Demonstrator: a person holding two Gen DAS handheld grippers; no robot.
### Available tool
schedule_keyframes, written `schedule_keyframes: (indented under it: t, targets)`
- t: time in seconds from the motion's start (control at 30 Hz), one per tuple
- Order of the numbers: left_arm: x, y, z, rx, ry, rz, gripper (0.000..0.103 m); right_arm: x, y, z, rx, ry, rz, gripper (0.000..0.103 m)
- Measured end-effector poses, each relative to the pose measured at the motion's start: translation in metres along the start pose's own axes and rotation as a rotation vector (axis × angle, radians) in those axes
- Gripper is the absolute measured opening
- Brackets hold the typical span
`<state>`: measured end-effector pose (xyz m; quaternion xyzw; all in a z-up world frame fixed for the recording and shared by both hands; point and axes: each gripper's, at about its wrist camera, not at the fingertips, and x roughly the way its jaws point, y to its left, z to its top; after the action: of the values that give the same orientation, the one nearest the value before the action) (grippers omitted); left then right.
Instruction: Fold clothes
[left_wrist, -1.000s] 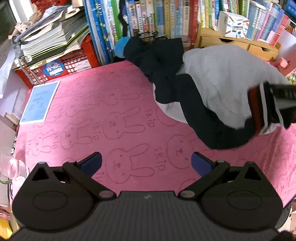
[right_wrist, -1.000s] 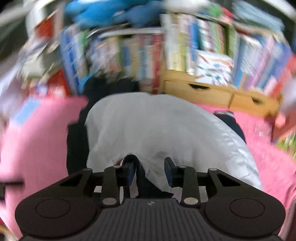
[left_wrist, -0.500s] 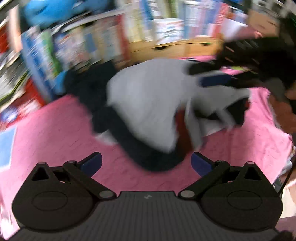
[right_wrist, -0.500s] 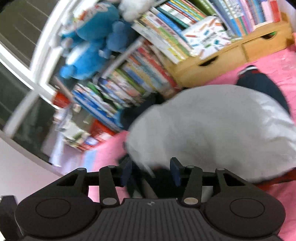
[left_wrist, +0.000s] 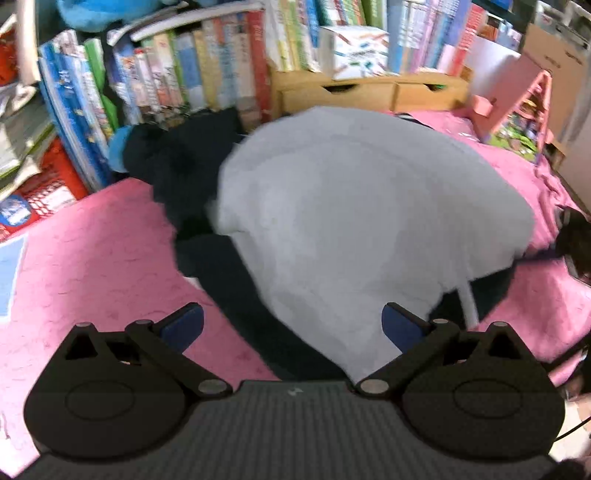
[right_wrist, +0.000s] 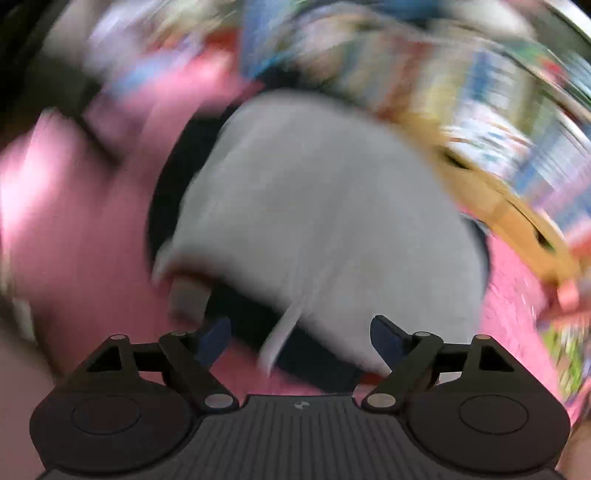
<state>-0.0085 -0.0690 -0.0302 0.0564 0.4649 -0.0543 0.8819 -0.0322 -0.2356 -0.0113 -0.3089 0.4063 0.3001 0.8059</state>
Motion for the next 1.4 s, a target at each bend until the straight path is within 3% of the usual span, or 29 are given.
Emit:
schedule_keyframes:
  t: [0.07,0.17,0.23,0.27,0.3,0.4,0.57,0.63,0.77,0.83,0.93,1.0,1.07,1.13,1.27,1.4]
  targets:
    - [-0.006,0.0,-0.001,0.007,-0.009,0.006,0.103,0.019,0.03,-0.013,-0.186,0.014,-0.037,0.088]
    - [-0.012,-0.004,-0.007,0.032,-0.011,0.001,0.103,0.048,0.057,-0.023,-0.387,-0.02,-0.204,0.087]
    - [-0.014,-0.014,-0.013,0.073,0.0,-0.014,0.103,0.059,0.059,-0.02,-0.416,-0.045,-0.253,0.065]
    - [-0.014,-0.021,-0.017,0.1,0.005,-0.02,0.103,0.058,0.053,-0.013,-0.37,-0.063,-0.241,0.042]
    - [-0.013,-0.029,-0.02,0.131,0.011,-0.025,0.103,0.055,0.044,-0.004,-0.301,-0.086,-0.223,0.027]
    - [-0.01,-0.054,-0.027,0.211,0.026,-0.029,0.103,0.037,0.009,0.022,-0.082,-0.176,-0.191,0.02]
    - [0.01,-0.087,-0.032,0.283,0.05,-0.064,0.103,0.011,-0.047,0.043,0.192,-0.282,-0.155,0.02]
    - [0.026,-0.099,-0.036,0.309,0.065,-0.055,0.103,0.005,-0.058,0.037,0.223,-0.286,-0.156,0.022]
    - [0.059,-0.107,-0.032,0.325,0.061,0.04,0.099,-0.005,-0.058,0.008,0.231,-0.225,-0.163,0.045]
    - [0.064,-0.09,-0.018,0.25,0.034,0.09,0.1,-0.009,-0.052,-0.012,0.206,-0.177,-0.165,0.053]
    - [0.066,-0.045,0.007,0.072,0.025,0.097,0.1,-0.006,-0.029,-0.035,0.116,-0.124,-0.207,0.072]
    - [0.069,-0.02,0.021,-0.003,0.033,0.119,0.1,-0.001,-0.007,-0.049,0.006,-0.112,-0.256,0.1]
    - [0.07,-0.003,0.031,-0.036,0.025,0.141,0.1,0.01,0.024,-0.059,-0.172,-0.168,-0.35,0.103]
    - [0.069,0.003,0.037,-0.027,0.012,0.162,0.1,0.021,0.047,-0.062,-0.285,-0.203,-0.389,0.103]
    - [0.064,0.0,0.038,0.028,-0.002,0.193,0.1,0.04,0.064,-0.041,-0.29,-0.284,-0.422,0.103]
    - [0.06,-0.007,0.03,0.034,-0.004,0.217,0.099,0.045,0.052,-0.009,-0.208,-0.365,-0.484,0.103]
